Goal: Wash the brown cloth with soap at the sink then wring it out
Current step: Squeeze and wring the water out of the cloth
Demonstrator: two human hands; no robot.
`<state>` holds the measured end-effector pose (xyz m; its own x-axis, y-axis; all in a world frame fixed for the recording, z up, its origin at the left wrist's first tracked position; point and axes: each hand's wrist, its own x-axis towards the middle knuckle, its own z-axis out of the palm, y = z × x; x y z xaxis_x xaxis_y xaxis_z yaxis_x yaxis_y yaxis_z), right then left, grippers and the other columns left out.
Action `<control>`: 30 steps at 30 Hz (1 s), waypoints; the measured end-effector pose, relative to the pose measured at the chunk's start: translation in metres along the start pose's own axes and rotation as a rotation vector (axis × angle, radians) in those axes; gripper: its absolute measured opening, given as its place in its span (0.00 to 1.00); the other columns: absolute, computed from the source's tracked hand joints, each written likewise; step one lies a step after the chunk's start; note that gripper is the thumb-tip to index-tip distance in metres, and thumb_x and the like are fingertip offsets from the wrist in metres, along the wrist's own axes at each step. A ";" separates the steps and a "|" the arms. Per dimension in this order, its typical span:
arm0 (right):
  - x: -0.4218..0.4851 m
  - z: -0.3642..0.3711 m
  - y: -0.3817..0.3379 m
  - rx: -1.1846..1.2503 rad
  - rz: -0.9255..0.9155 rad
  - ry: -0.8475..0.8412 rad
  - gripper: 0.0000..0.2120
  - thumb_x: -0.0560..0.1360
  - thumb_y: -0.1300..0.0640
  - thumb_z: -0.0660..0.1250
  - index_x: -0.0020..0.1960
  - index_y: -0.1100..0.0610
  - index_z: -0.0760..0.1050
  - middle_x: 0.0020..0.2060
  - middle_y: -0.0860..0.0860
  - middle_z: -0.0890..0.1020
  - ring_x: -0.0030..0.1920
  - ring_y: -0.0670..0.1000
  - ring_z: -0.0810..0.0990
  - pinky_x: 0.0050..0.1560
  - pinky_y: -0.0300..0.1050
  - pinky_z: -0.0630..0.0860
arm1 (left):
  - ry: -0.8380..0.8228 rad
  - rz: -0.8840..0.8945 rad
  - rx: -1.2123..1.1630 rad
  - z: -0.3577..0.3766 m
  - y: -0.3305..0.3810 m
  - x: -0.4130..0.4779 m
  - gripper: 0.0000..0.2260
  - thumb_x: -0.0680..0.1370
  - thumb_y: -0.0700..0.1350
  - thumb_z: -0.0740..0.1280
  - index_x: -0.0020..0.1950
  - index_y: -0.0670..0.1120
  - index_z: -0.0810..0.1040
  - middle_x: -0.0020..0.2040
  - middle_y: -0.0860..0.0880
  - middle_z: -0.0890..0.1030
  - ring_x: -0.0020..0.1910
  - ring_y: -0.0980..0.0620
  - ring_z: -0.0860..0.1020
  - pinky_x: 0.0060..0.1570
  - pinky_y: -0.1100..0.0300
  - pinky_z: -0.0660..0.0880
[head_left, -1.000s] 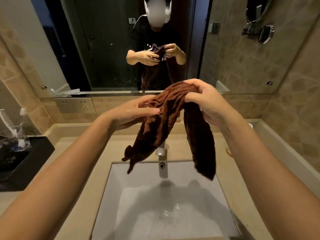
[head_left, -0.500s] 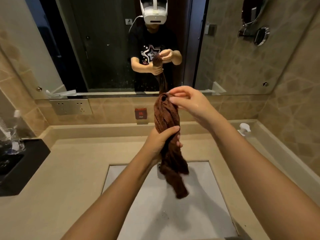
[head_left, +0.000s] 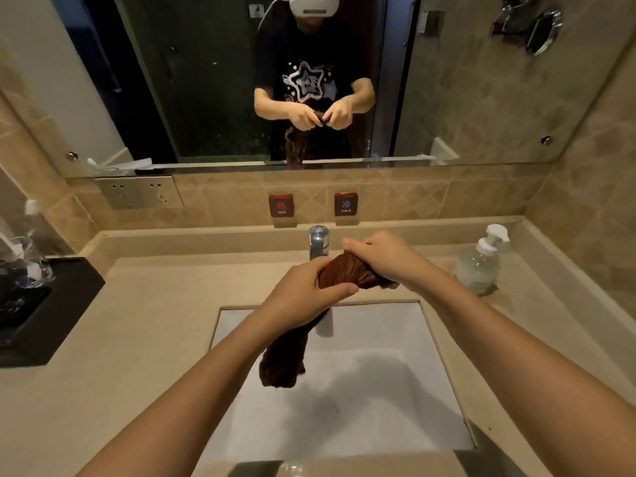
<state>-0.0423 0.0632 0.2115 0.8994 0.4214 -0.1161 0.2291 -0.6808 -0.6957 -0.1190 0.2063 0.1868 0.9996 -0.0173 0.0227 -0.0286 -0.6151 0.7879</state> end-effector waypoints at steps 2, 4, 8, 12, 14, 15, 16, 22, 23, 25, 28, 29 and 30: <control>-0.003 -0.004 0.000 0.103 0.039 -0.113 0.23 0.77 0.40 0.56 0.42 0.58 0.75 0.29 0.54 0.78 0.23 0.49 0.75 0.22 0.39 0.71 | 0.015 0.024 -0.013 0.005 -0.004 -0.004 0.09 0.76 0.52 0.68 0.48 0.47 0.77 0.35 0.49 0.78 0.33 0.54 0.76 0.34 0.62 0.71; -0.008 -0.009 0.006 0.291 -0.077 -0.168 0.18 0.78 0.41 0.54 0.58 0.52 0.71 0.42 0.55 0.81 0.31 0.48 0.81 0.29 0.42 0.78 | -0.019 -0.105 -0.296 -0.001 -0.009 -0.004 0.10 0.77 0.51 0.66 0.44 0.44 0.76 0.30 0.49 0.76 0.27 0.54 0.73 0.29 0.63 0.70; -0.016 0.004 0.029 0.091 -0.595 0.075 0.24 0.75 0.39 0.58 0.70 0.40 0.60 0.71 0.45 0.62 0.67 0.43 0.68 0.62 0.40 0.69 | -0.355 -0.479 -1.128 -0.016 -0.021 0.006 0.11 0.76 0.51 0.63 0.44 0.42 0.74 0.21 0.50 0.68 0.16 0.57 0.65 0.18 0.67 0.62; -0.002 0.032 0.024 0.278 -0.730 0.200 0.27 0.75 0.36 0.54 0.63 0.53 0.73 0.62 0.48 0.74 0.63 0.43 0.72 0.62 0.37 0.68 | -0.901 -0.387 -1.533 -0.002 -0.023 0.012 0.14 0.79 0.49 0.63 0.49 0.38 0.79 0.27 0.46 0.76 0.20 0.54 0.66 0.22 0.62 0.67; 0.002 0.038 0.018 0.281 -0.728 0.338 0.27 0.77 0.38 0.52 0.53 0.58 0.79 0.48 0.47 0.80 0.49 0.44 0.78 0.50 0.38 0.74 | -0.960 -0.363 -1.582 0.001 -0.024 0.010 0.16 0.79 0.50 0.64 0.52 0.36 0.77 0.28 0.45 0.77 0.21 0.54 0.64 0.23 0.62 0.65; 0.004 0.036 0.019 0.202 -0.734 0.398 0.28 0.78 0.39 0.51 0.46 0.59 0.80 0.40 0.49 0.81 0.42 0.46 0.78 0.43 0.40 0.74 | -0.955 -0.377 -1.575 0.001 -0.024 0.009 0.17 0.78 0.51 0.66 0.52 0.36 0.77 0.27 0.46 0.76 0.21 0.54 0.63 0.22 0.62 0.65; 0.005 0.035 0.022 0.084 -0.745 0.439 0.28 0.79 0.41 0.49 0.39 0.59 0.79 0.33 0.51 0.80 0.35 0.49 0.77 0.37 0.44 0.73 | -0.916 -0.397 -1.534 0.002 -0.025 0.007 0.18 0.75 0.53 0.68 0.50 0.37 0.76 0.25 0.48 0.74 0.19 0.55 0.62 0.21 0.64 0.64; 0.012 0.030 0.041 -0.364 -0.639 0.146 0.19 0.78 0.53 0.48 0.36 0.60 0.71 0.24 0.55 0.75 0.24 0.56 0.72 0.23 0.49 0.70 | -0.388 -0.375 -0.715 0.014 -0.012 -0.009 0.13 0.78 0.49 0.66 0.37 0.46 0.69 0.24 0.52 0.67 0.22 0.56 0.66 0.24 0.65 0.65; 0.010 0.029 0.038 -0.341 -0.582 0.052 0.15 0.78 0.55 0.51 0.40 0.61 0.71 0.24 0.56 0.76 0.23 0.57 0.72 0.22 0.49 0.70 | -0.342 -0.330 -0.575 0.016 -0.013 -0.007 0.14 0.78 0.50 0.66 0.35 0.46 0.69 0.24 0.52 0.69 0.23 0.56 0.67 0.26 0.63 0.67; 0.008 0.030 0.032 -0.234 -0.465 -0.018 0.13 0.79 0.56 0.51 0.45 0.62 0.70 0.29 0.57 0.76 0.28 0.55 0.72 0.27 0.48 0.70 | -0.289 -0.231 -0.346 0.018 -0.018 -0.005 0.15 0.77 0.51 0.66 0.34 0.46 0.70 0.25 0.53 0.71 0.24 0.56 0.69 0.28 0.63 0.69; 0.007 0.033 0.035 -0.153 -0.270 -0.075 0.22 0.81 0.51 0.49 0.32 0.57 0.68 0.28 0.53 0.73 0.31 0.51 0.71 0.35 0.46 0.69 | -0.247 -0.091 -0.179 0.025 -0.025 -0.003 0.13 0.77 0.49 0.67 0.34 0.47 0.70 0.25 0.55 0.72 0.23 0.60 0.70 0.29 0.67 0.68; 0.006 0.034 0.036 -0.078 -0.190 -0.077 0.23 0.80 0.49 0.49 0.30 0.56 0.68 0.27 0.52 0.72 0.30 0.50 0.71 0.35 0.45 0.68 | -0.221 -0.056 -0.145 0.028 -0.028 -0.002 0.13 0.77 0.48 0.67 0.35 0.47 0.70 0.26 0.54 0.72 0.24 0.61 0.70 0.30 0.68 0.68; 0.005 0.035 0.036 -0.038 -0.130 -0.079 0.24 0.80 0.49 0.50 0.29 0.56 0.68 0.28 0.52 0.73 0.31 0.50 0.71 0.36 0.45 0.68 | -0.193 -0.025 -0.111 0.032 -0.031 -0.001 0.12 0.77 0.47 0.67 0.35 0.47 0.70 0.28 0.52 0.73 0.25 0.61 0.70 0.30 0.69 0.68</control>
<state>-0.0424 0.0621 0.1614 0.8297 0.5520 -0.0833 0.3567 -0.6390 -0.6815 -0.1194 0.2004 0.1429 0.9812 -0.1599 -0.1077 0.0075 -0.5266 0.8501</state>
